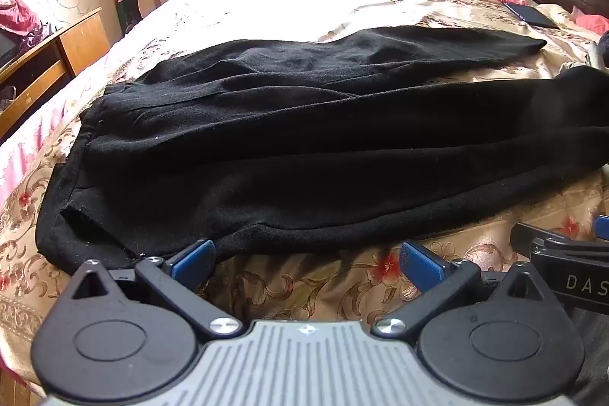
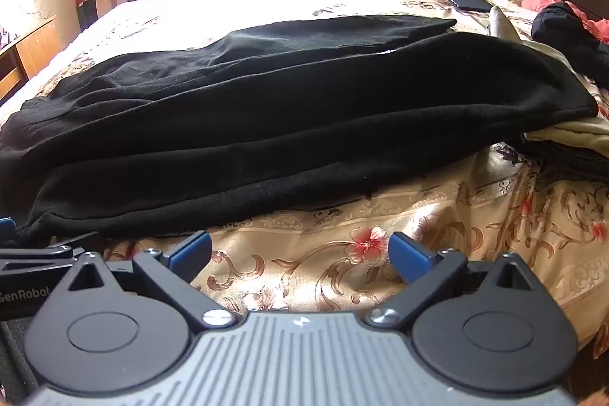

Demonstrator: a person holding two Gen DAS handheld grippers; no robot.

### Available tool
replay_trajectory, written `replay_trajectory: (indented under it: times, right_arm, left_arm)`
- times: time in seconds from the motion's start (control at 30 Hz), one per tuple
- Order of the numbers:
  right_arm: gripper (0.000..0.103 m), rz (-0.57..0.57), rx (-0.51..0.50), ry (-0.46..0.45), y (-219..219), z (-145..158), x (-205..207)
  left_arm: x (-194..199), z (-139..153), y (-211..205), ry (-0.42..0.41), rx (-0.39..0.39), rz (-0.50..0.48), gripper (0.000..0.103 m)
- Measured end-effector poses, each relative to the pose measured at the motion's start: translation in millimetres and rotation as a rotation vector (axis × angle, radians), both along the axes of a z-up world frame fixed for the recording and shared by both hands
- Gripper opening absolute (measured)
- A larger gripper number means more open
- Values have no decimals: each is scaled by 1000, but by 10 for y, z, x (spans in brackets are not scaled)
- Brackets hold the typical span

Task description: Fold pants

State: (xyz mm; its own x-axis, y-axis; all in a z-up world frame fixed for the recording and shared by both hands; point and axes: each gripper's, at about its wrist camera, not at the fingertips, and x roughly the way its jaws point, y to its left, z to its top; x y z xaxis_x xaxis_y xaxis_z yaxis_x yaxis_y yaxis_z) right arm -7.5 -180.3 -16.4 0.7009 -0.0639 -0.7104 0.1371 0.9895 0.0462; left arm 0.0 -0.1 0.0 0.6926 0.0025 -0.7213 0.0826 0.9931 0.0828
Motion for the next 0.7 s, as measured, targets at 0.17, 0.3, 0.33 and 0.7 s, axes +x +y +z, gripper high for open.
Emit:
replay_trajectory:
  times: [0.17, 0.3, 0.33, 0.7]
  right_arm:
    - [98, 0, 0, -2, 0, 2, 1]
    - [98, 0, 1, -2, -2, 2, 1]
    - [98, 0, 2, -1, -4, 0, 4]
    - [98, 0, 3, 1, -6, -1, 4]
  left_arm:
    - [0, 1, 2, 1, -3, -1, 103]
    - [-2, 3, -1, 1, -3, 0, 103]
    - [-4, 4, -3, 1, -2, 0, 103]
    - [-19, -29, -42, -3, -1, 1, 103]
